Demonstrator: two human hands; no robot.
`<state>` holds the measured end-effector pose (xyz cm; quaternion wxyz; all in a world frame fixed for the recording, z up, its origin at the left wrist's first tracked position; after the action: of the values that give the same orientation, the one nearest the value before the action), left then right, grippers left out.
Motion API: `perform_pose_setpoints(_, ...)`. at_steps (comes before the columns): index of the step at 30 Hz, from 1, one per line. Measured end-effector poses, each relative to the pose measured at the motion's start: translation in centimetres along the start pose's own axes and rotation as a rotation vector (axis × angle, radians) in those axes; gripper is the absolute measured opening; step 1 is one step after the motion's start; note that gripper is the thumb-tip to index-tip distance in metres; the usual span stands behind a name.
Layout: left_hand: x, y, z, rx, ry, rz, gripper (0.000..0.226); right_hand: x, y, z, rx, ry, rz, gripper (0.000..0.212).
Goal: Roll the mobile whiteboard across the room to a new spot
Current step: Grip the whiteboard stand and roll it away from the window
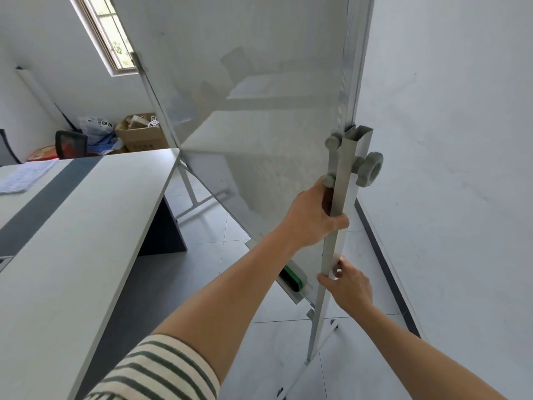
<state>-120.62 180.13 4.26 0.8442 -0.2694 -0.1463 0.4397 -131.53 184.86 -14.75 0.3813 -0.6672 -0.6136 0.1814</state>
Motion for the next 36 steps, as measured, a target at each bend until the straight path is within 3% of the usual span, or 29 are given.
perform_pose_setpoints(10, 9.6, 5.6, 4.1, 0.02, -0.06, 0.018, 0.041, 11.6, -0.4, 3.2, 0.032, -0.038, -0.01, 0.041)
perform_pose_setpoints(16, 15.0, 9.0, 6.6, 0.016, -0.072, 0.003, 0.034, 18.3, -0.3, 5.4, 0.012, -0.055, 0.01, 0.043)
perform_pose_setpoints(36, 35.0, 18.5, 13.0, -0.014, 0.056, -0.129, 0.047, 42.1, 2.8, 10.5, -0.078, 0.153, 0.141, 0.036)
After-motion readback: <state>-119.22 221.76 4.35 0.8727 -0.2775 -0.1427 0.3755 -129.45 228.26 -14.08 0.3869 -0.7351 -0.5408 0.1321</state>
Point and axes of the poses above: each hand's wrist, its own x-axis away from the middle knuckle, its own y-axis out of the palm, z = x × y, the point moved 5 cm from there along -x, towards the middle knuckle, and after that the axes turned 9 degrees about -z, right-handed, at the moved point
